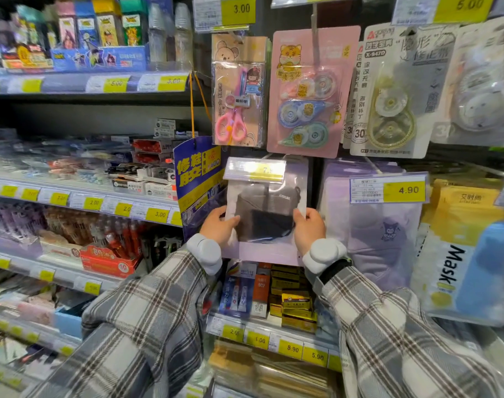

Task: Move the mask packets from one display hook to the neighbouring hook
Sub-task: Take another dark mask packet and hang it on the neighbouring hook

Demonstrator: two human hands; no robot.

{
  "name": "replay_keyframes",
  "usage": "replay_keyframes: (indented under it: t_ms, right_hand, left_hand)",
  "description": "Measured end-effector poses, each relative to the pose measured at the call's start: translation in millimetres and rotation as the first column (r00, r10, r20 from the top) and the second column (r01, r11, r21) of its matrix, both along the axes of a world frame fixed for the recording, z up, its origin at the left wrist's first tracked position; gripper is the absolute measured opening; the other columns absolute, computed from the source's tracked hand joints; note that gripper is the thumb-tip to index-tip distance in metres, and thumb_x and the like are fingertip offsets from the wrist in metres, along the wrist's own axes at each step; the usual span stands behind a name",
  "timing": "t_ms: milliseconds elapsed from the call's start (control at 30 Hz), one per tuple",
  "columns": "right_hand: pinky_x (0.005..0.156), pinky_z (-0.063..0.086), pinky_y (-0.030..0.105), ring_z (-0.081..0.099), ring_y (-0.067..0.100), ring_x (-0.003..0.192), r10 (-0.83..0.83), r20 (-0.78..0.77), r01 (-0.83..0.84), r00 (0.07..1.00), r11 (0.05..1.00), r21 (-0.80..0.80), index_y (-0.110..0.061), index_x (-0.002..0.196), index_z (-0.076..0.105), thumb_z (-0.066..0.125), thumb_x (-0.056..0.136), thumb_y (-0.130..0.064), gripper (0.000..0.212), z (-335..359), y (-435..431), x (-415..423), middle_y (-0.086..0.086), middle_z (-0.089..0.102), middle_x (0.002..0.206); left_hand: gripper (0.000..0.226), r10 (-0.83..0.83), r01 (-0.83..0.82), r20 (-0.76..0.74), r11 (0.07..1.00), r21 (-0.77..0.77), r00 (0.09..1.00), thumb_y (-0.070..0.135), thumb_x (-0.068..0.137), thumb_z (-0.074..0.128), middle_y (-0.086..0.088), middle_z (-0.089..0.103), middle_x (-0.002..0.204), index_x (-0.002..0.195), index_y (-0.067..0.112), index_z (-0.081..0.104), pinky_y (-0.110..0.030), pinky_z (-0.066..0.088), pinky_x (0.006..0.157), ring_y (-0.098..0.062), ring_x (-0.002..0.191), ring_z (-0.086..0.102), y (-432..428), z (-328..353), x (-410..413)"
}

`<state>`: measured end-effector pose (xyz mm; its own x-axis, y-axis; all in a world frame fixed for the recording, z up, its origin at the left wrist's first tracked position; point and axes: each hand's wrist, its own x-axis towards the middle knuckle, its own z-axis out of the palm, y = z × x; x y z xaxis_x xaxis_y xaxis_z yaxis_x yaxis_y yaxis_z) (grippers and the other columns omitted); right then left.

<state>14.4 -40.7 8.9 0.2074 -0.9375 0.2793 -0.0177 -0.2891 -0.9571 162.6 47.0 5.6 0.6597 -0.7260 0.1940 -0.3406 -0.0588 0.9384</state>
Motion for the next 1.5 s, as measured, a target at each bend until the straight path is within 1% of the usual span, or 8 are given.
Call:
replay_keyframes:
  t_ms: [100, 567, 667, 833, 933, 1233, 1367, 1500]
  right_hand:
    - [0.072, 0.037, 0.021, 0.055, 0.03, 0.096, 0.026, 0.024, -0.026, 0.999, 0.999, 0.031, 0.004, 0.119, 0.052, 0.053, 0.092, -0.015, 0.032, 0.3, 9.7, -2.2, 0.023, 0.059, 0.116]
    - [0.086, 0.05, 0.04, 0.062, 0.028, 0.092, 0.104, 0.01, -0.104, 0.995, 0.994, 0.044, -0.004, 0.114, 0.059, 0.062, 0.084, -0.023, 0.035, -5.8, 47.5, -20.8, 0.017, 0.067, 0.108]
    - [0.081, 0.048, 0.035, 0.06, 0.024, 0.09, 0.122, 0.012, -0.123, 0.992, 0.991, 0.052, -0.003, 0.114, 0.059, 0.063, 0.085, -0.023, 0.036, -4.1, 57.7, -28.7, 0.014, 0.066, 0.107]
    - [0.066, 0.047, 0.021, 0.059, 0.021, 0.085, 0.162, 0.047, -0.163, 0.986, 0.986, 0.039, 0.0, 0.108, 0.061, 0.064, 0.085, -0.016, 0.027, -1.4, 68.3, -40.3, 0.009, 0.065, 0.097]
    - [0.064, 0.048, 0.018, 0.06, 0.018, 0.077, 0.177, 0.044, -0.178, 0.983, 0.984, 0.019, -0.004, 0.098, 0.063, 0.066, 0.083, -0.02, 0.021, -0.9, 72.0, -48.7, 0.008, 0.065, 0.09]
    - [0.093, 0.051, 0.049, 0.066, 0.034, 0.097, 0.239, 0.066, -0.243, 0.969, 0.969, 0.054, 0.008, 0.105, 0.06, 0.076, 0.068, -0.036, 0.059, -3.4, 79.7, -87.4, 0.027, 0.065, 0.112]
    - [0.072, 0.058, 0.025, 0.065, 0.021, 0.082, 0.305, 0.109, -0.315, 0.946, 0.945, 0.091, 0.004, 0.112, 0.06, 0.067, 0.082, -0.012, 0.034, -8.4, 80.2, -108.8, 0.017, 0.068, 0.105]
    - [0.094, 0.052, 0.047, 0.068, 0.028, 0.099, 0.296, 0.061, -0.3, 0.953, 0.952, 0.062, -0.009, 0.102, 0.067, 0.075, 0.074, -0.023, 0.033, -14.9, 72.1, -131.5, 0.012, 0.072, 0.106]
  left_hand:
    - [0.038, 0.024, -0.024, 0.005, 1.0, -0.018, 1.0, 0.021, 0.088, 0.058, -0.014, 0.063, 0.12, 0.122, 0.002, 0.057, -0.028, 0.042, 0.086, -0.026, 0.106, 0.06, 6.9, 0.3, 0.5]
    - [0.033, -0.028, 0.02, -0.096, 0.997, -0.076, 0.995, 0.037, 0.083, 0.063, -0.011, 0.06, 0.082, 0.07, 0.007, 0.06, -0.036, 0.041, 0.081, -0.023, 0.081, 0.056, 51.2, 1.5, -11.5]
    - [0.065, -0.096, 0.063, -0.222, 0.987, -0.15, 0.97, 0.061, 0.061, 0.066, -0.009, 0.067, 0.109, 0.1, 0.009, 0.068, -0.046, 0.042, 0.105, -0.028, 0.107, 0.062, 57.8, -2.4, -12.3]
    - [0.034, -0.231, 0.114, -0.363, 0.942, -0.316, 0.903, 0.014, 0.089, 0.059, -0.01, 0.063, 0.113, 0.119, 0.0, 0.058, -0.022, 0.049, 0.088, -0.021, 0.105, 0.058, 71.8, 3.2, -35.5]
    - [0.031, -0.262, 0.117, -0.399, 0.928, -0.353, 0.879, 0.012, 0.087, 0.06, -0.006, 0.066, 0.104, 0.116, 0.001, 0.061, -0.022, 0.05, 0.089, -0.021, 0.103, 0.061, 77.1, 0.6, -42.1]
    - [0.055, -0.31, 0.197, -0.382, 0.931, -0.306, 0.871, 0.041, 0.057, 0.081, -0.01, 0.068, 0.117, 0.102, 0.012, 0.071, -0.044, 0.04, 0.108, -0.025, 0.113, 0.062, 79.6, -13.7, -61.1]
    - [0.018, -0.355, 0.242, -0.4, 0.921, -0.305, 0.845, 0.027, 0.076, 0.071, -0.011, 0.068, 0.115, 0.091, 0.017, 0.073, -0.043, 0.041, 0.107, -0.027, 0.112, 0.061, 84.4, -19.2, -83.7]
    - [0.03, -0.365, 0.276, -0.369, 0.922, -0.271, 0.855, 0.025, 0.08, 0.068, -0.015, 0.067, 0.114, 0.103, 0.006, 0.07, -0.042, 0.045, 0.102, -0.029, 0.11, 0.061, 80.0, -25.3, -104.4]
